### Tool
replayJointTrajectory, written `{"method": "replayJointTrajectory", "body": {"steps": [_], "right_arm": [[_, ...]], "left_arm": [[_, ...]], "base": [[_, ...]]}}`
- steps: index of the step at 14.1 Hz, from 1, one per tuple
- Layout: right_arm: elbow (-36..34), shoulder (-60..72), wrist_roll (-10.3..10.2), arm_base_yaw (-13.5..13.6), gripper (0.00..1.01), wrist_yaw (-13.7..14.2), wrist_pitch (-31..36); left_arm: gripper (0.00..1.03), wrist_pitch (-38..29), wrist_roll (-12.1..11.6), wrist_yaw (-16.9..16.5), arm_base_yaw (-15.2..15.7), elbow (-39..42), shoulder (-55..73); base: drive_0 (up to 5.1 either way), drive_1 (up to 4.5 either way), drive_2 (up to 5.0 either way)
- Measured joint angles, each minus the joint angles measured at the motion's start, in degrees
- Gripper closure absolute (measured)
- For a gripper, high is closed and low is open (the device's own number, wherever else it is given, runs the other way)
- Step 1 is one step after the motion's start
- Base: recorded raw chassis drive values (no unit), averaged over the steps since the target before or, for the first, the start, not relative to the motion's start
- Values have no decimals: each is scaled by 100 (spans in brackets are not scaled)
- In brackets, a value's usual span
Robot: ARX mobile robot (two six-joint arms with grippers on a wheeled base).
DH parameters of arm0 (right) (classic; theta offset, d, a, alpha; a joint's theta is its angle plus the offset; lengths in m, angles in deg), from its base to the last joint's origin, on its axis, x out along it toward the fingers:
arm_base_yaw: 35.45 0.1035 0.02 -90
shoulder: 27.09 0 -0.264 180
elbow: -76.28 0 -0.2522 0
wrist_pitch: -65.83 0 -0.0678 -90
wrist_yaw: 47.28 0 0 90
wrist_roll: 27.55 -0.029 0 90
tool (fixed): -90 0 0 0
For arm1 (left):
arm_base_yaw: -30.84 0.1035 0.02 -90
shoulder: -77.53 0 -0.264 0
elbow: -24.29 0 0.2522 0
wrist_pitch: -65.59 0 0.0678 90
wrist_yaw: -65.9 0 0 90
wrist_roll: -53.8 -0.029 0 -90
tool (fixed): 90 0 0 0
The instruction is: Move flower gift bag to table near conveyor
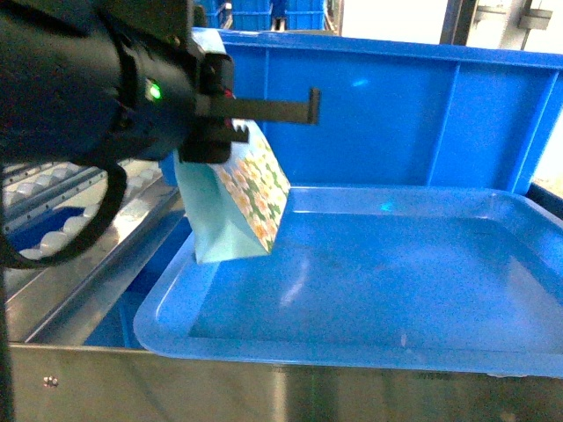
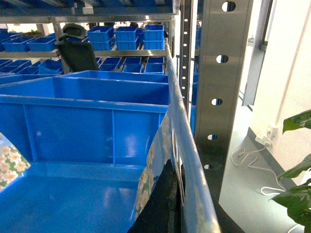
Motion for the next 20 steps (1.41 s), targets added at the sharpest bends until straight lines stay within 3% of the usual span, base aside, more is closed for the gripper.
{"method": "replayJointTrajectory", "body": {"steps": [6,7,8,9,11,20], "right_arm": [[0,0,0,0,99,0,0],[0,0,0,0,99,0,0],[0,0,0,0,99,2,0],[0,0,0,7,99,2,4],[-4,0,0,4,99,9,9],[-7,0,-2,4,99,2,-4]], "left_arm": [[101,-407,-682,367,343,1025,-1930],[101,-317,-763,756,291,1475,-2708],[101,31,-907,1812,-560,2376,-4146],[101,2,-1014,1985,-647,2448,-4319],[101,-17,-1014,1971,-662,2448,-4332],[101,-15,-1014,1982,-660,2448,-4339]], "base": [[0,0,0],[0,0,0],[0,0,0],[0,0,0],[0,0,0],[-471,265,265]]}}
